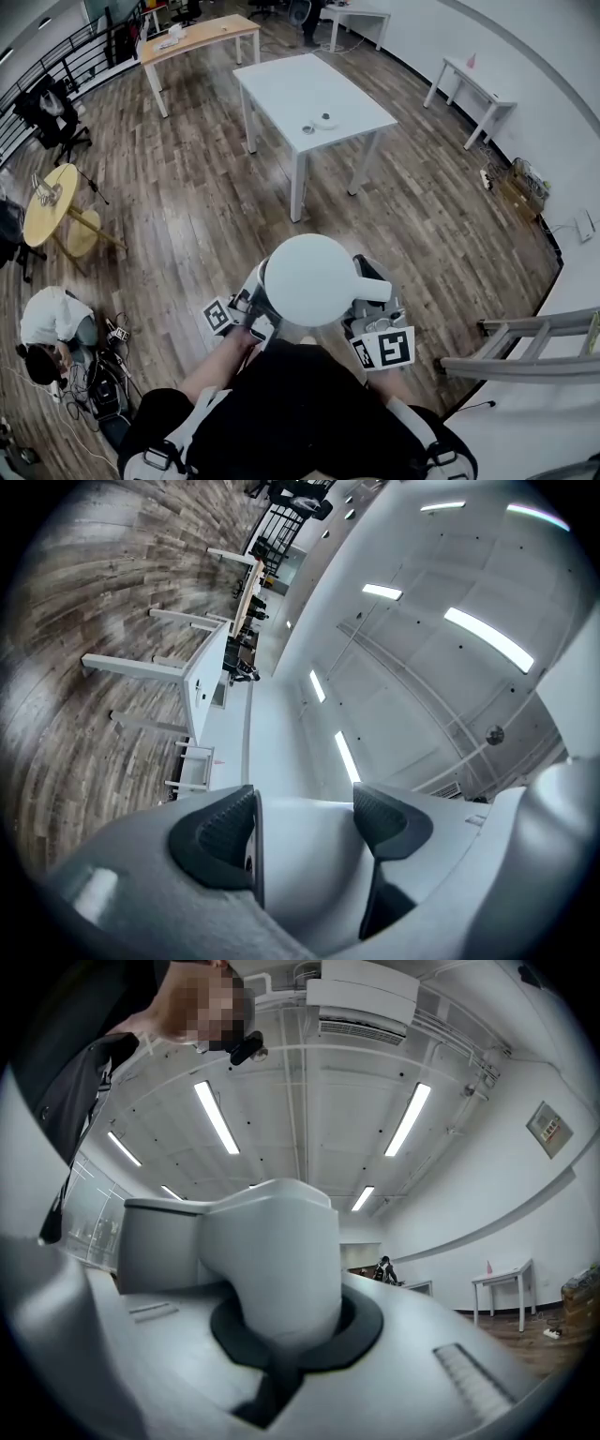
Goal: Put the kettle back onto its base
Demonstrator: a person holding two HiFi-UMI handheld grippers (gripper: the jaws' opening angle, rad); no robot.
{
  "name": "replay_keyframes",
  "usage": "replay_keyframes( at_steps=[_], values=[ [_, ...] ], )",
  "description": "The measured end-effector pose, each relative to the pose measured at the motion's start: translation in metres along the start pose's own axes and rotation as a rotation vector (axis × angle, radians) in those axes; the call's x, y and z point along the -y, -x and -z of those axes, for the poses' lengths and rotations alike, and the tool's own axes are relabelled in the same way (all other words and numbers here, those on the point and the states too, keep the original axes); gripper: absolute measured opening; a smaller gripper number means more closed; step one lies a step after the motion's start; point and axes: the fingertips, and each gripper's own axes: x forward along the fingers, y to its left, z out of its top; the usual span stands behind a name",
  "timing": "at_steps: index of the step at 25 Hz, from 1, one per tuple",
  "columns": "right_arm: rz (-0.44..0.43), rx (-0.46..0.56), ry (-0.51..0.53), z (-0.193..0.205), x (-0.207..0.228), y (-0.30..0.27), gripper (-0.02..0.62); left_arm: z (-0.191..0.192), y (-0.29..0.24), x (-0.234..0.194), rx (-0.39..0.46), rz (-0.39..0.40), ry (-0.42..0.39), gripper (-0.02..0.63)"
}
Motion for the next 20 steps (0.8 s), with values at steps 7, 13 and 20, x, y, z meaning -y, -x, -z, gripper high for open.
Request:
replay_keyframes(
  at_steps=[7,13,20],
  values=[
    [-0.012,0.006,-0.013,0.008,0.068,-0.023,0.003,0.011,-0.060,-0.033,0.009,0.002,-0.011,0.334],
    [-0.008,-0.021,-0.040,0.027,0.097,-0.036,0.003,0.010,-0.078,-0.060,0.017,-0.040,-0.007,0.334],
    [0.032,-0.044,-0.025,0.046,0.125,-0.066,0.003,-0.008,-0.113,-0.092,-0.010,-0.051,0.032,0.334]
  ],
)
